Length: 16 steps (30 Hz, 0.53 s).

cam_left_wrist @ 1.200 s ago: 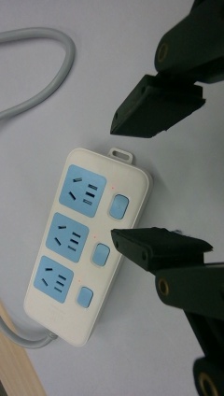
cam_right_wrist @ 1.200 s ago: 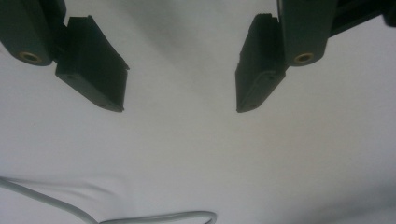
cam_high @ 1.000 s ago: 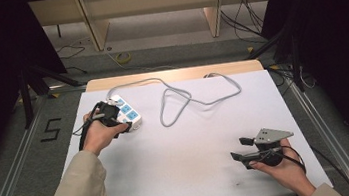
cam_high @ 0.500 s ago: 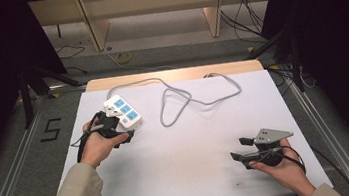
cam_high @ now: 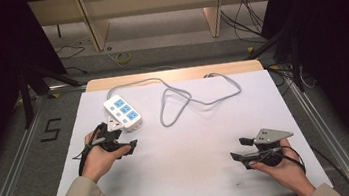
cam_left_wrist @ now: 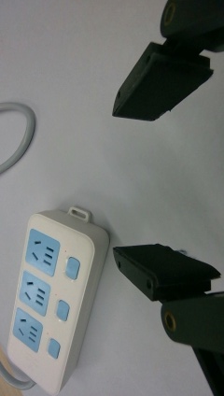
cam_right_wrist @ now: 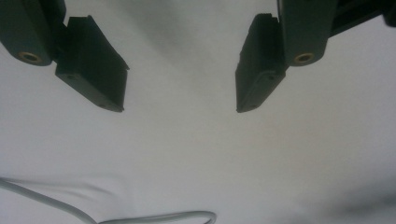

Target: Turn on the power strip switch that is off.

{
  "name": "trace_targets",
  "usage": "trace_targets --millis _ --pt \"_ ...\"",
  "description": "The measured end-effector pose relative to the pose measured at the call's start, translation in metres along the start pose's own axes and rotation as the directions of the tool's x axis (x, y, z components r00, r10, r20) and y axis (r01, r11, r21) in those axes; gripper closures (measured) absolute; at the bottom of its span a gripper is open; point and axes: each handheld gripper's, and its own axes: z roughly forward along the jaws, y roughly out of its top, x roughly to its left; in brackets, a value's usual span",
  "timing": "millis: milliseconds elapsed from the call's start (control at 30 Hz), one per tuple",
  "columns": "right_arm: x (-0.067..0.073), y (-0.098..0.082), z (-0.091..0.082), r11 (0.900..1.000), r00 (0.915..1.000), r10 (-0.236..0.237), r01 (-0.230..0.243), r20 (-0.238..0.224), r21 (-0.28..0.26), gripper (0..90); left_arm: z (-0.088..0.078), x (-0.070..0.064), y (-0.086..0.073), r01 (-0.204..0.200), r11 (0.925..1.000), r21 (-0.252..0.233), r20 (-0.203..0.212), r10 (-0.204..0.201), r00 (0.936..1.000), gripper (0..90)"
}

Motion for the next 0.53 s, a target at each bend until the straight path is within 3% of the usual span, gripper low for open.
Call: trace_targets --millis 333,533 --pt "0.0 0.0 0.0 1.0 1.0 0.001 -0.001 -0.003 0.0 35.0 -0.008 -0.003 -0.026 0.033 0.9989 -0.032 -0.006 -0.033 0.9994 26.3" --pt "0.0 0.0 0.0 1.0 1.0 0.001 -0.001 -0.002 0.001 35.0 -0.009 -0.002 -0.034 0.041 0.9988 -0.028 -0.017 -0.041 0.999 25.8"
